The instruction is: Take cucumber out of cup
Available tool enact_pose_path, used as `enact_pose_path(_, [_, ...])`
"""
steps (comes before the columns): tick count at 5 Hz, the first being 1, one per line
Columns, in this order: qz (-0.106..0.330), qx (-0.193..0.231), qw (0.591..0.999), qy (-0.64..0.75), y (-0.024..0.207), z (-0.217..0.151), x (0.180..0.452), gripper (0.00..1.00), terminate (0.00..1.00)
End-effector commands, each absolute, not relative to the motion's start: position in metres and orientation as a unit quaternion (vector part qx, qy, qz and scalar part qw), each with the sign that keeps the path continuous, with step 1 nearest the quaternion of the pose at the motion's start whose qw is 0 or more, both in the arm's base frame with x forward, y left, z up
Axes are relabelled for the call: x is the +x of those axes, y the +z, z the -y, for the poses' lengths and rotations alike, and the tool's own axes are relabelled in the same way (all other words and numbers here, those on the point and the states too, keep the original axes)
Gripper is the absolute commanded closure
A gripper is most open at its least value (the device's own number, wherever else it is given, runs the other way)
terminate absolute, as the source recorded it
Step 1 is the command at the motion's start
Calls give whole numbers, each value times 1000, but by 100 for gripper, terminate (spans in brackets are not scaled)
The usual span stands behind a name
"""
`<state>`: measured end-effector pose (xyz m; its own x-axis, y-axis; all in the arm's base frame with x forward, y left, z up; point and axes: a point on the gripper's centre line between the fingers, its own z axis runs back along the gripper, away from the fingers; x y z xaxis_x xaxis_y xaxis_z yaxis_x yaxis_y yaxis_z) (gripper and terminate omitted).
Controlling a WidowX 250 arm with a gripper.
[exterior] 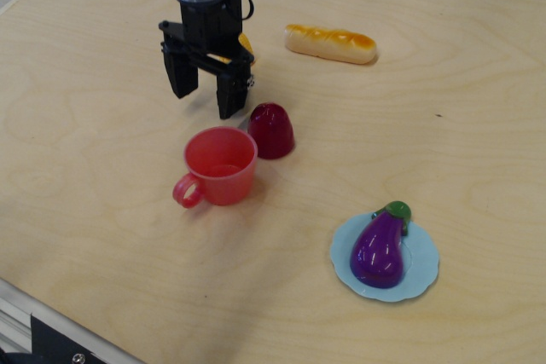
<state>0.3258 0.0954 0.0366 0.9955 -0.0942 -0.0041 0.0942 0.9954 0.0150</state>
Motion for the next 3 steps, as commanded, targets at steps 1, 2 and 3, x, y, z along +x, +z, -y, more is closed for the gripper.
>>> enact_pose_path(1, [104, 28, 994, 0, 137, -102, 326, 0, 0])
enact_pose_path(2, [104, 28, 994, 0, 137, -102, 326, 0, 0])
enact_pose_path(3, [104, 28, 994, 0, 137, -102, 326, 0, 100])
